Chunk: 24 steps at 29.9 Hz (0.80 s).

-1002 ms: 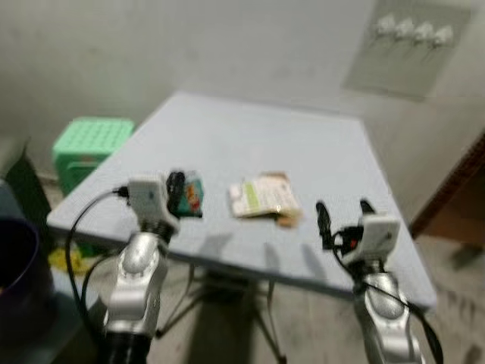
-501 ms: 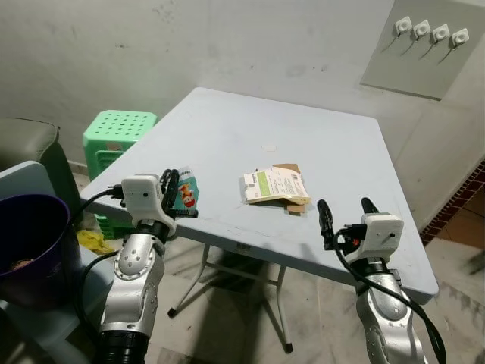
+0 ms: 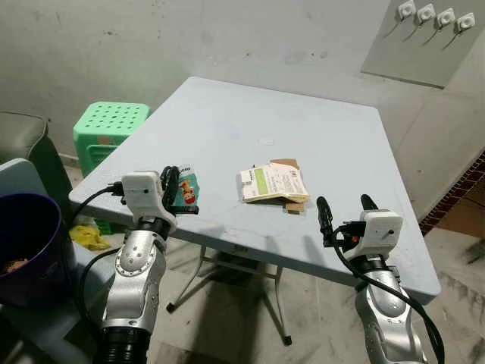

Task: Picking trash to rubbish bin

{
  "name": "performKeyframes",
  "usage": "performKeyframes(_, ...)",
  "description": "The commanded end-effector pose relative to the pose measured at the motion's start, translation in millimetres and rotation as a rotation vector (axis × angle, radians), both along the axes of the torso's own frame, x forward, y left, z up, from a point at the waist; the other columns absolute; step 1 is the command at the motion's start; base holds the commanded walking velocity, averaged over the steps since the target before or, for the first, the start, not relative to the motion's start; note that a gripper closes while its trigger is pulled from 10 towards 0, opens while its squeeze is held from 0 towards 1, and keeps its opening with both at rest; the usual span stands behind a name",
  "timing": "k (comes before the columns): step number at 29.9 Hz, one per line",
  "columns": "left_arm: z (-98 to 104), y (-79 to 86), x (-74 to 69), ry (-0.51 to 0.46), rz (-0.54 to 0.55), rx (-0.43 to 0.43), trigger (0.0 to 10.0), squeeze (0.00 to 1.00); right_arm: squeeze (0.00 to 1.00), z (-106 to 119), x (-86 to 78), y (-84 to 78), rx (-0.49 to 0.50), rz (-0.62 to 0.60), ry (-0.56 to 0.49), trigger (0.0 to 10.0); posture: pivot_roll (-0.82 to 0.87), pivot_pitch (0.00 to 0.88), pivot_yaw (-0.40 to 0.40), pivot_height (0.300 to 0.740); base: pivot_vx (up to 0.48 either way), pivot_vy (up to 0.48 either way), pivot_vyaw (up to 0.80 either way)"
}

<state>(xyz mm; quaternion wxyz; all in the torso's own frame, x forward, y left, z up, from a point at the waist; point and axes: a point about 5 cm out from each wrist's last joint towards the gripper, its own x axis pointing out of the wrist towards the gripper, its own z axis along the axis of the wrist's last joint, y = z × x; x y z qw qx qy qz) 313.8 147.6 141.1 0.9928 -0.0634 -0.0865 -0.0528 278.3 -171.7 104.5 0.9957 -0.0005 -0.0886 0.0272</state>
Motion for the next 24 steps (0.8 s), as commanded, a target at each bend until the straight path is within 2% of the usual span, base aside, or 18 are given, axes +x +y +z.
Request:
performKeyframes(1,3.4,-1.9,2.8,-0.006,-0.012,0.006,10.0,0.0,0.0,0.8,1.6,-3.3,0.008,-0.023,0.002,10.0,0.01,0.0,-0.081,0.74,0.0,0.0,0.0)
performKeyframes(24,5.2,-2.4,3.9,-0.018,-0.018,0.006,10.0,0.0,0.0,1.4,3.2,-2.4,-0.027,-0.004,0.009,10.0,0.01,0.0,-0.086,0.74,0.0,0.0,0.0)
